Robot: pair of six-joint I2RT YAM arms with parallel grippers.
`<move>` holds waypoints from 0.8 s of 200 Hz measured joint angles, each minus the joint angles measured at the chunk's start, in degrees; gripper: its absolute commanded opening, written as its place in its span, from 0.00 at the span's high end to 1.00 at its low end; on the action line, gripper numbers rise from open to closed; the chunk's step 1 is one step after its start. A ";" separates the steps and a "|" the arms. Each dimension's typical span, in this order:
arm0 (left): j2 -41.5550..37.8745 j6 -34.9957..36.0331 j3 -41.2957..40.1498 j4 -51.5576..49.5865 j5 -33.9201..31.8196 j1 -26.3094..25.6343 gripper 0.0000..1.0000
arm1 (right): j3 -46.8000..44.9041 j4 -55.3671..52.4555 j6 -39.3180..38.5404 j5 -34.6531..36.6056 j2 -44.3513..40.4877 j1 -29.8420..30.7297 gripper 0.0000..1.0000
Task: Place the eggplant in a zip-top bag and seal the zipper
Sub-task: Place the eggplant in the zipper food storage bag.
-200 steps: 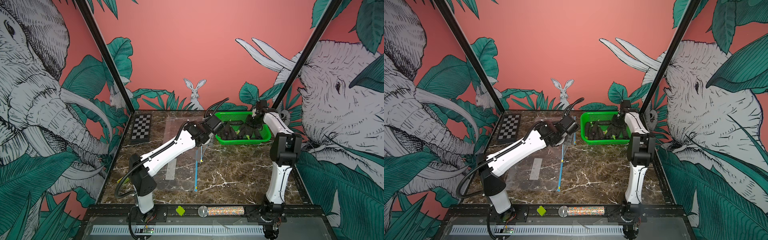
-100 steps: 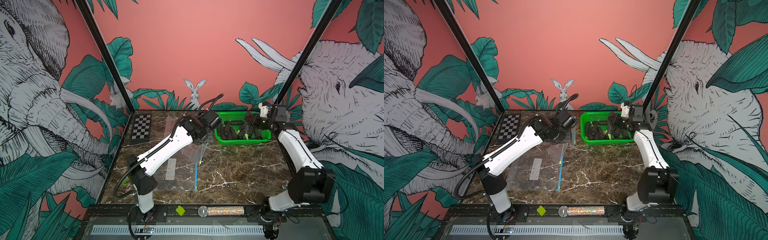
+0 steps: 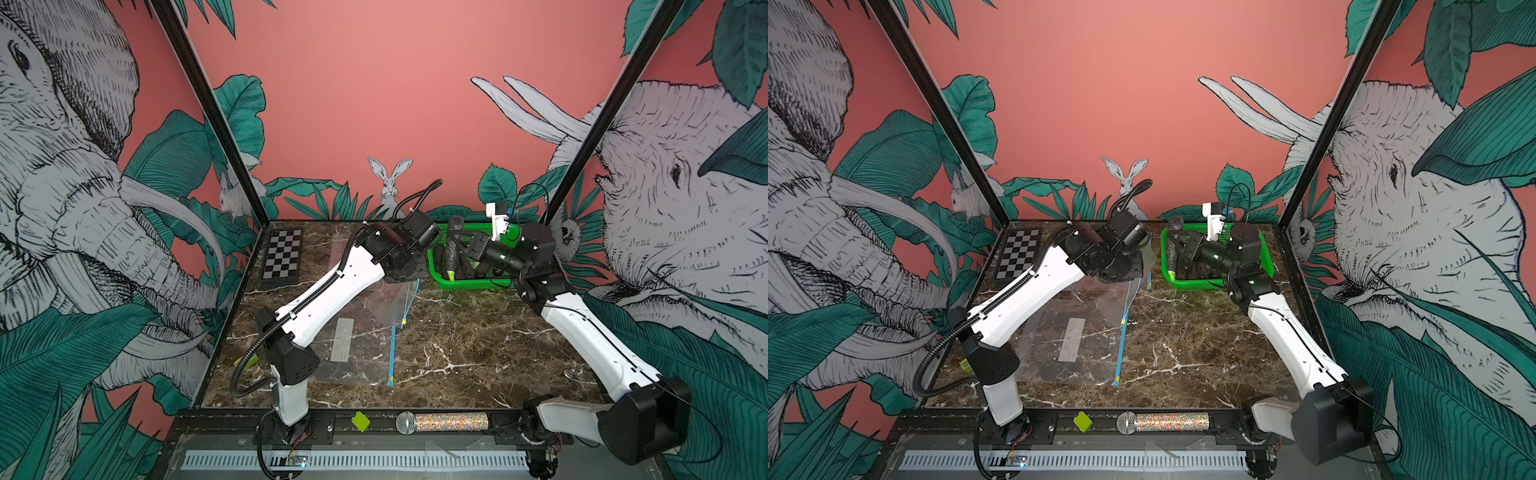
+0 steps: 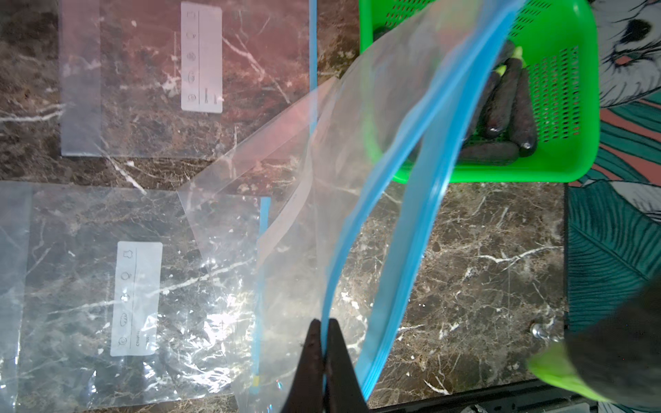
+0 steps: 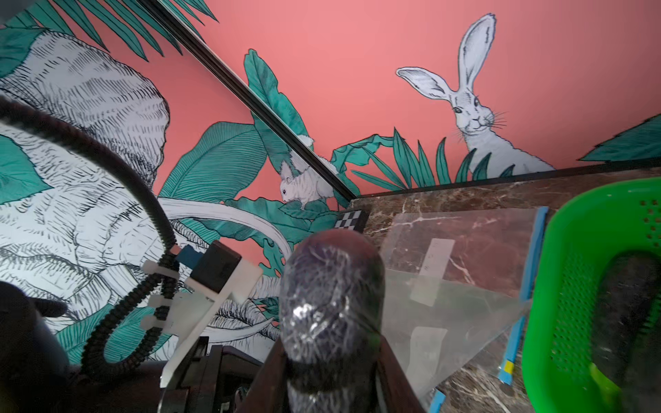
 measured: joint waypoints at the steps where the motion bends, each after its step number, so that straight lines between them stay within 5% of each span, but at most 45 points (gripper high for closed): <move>1: 0.24 0.04 0.79 -0.39 -0.13 0.00 1.00 | 0.02 0.07 0.02 0.02 0.04 0.02 0.74; 30: 4.39 0.44 17.11 -7.58 -3.45 0.26 1.00 | 2.62 2.43 2.29 0.52 1.29 0.07 0.74; 51: 4.59 0.13 21.62 -10.82 -5.07 0.42 1.00 | 5.25 3.61 3.43 0.83 1.42 0.07 0.74; 160: 4.55 -1.66 10.43 -6.64 -2.73 0.92 1.00 | 7.50 15.65 9.97 1.95 4.59 3.76 0.75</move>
